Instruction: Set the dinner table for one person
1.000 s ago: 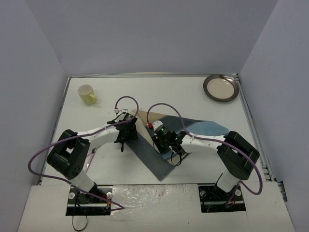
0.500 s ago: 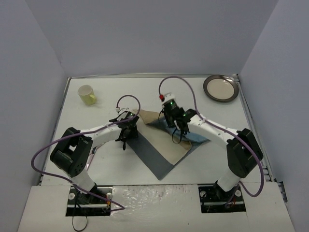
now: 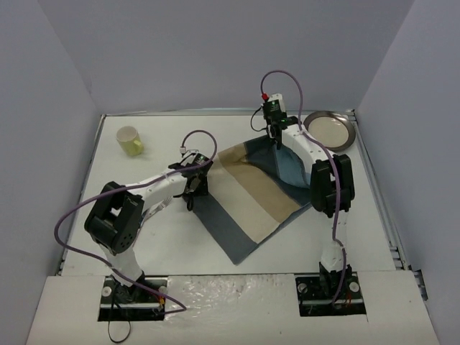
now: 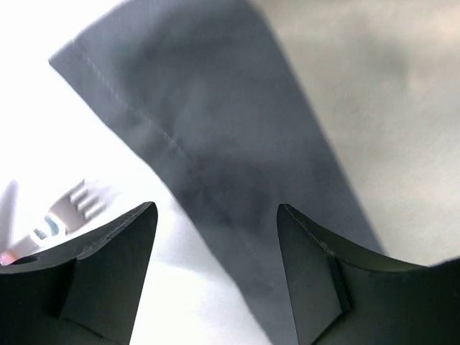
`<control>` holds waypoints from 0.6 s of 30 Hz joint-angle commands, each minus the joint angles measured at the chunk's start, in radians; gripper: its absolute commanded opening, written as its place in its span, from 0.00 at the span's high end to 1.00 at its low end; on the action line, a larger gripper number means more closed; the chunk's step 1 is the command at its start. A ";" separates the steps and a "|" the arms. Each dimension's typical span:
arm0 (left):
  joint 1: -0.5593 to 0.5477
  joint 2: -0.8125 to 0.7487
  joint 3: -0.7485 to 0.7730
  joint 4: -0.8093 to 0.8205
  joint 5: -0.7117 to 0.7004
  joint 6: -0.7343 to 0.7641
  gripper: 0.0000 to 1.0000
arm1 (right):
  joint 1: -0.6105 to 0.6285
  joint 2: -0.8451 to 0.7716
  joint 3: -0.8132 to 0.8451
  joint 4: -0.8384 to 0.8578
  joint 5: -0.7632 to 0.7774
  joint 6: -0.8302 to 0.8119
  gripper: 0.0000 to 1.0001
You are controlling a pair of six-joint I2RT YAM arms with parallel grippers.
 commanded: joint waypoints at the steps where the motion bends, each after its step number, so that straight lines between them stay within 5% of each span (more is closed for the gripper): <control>1: 0.014 0.064 0.156 -0.042 -0.057 0.078 0.36 | -0.033 0.078 0.185 0.014 0.065 -0.098 0.93; 7: 0.065 0.138 0.236 -0.033 -0.070 0.132 0.36 | -0.061 0.150 0.308 0.035 0.088 -0.175 0.75; 14: 0.061 0.054 0.278 -0.009 -0.002 0.145 0.29 | -0.090 0.061 0.321 0.053 0.030 -0.162 0.31; 18: 0.018 -0.018 0.255 -0.012 0.037 0.110 0.22 | -0.097 -0.031 0.242 0.053 -0.018 -0.113 0.23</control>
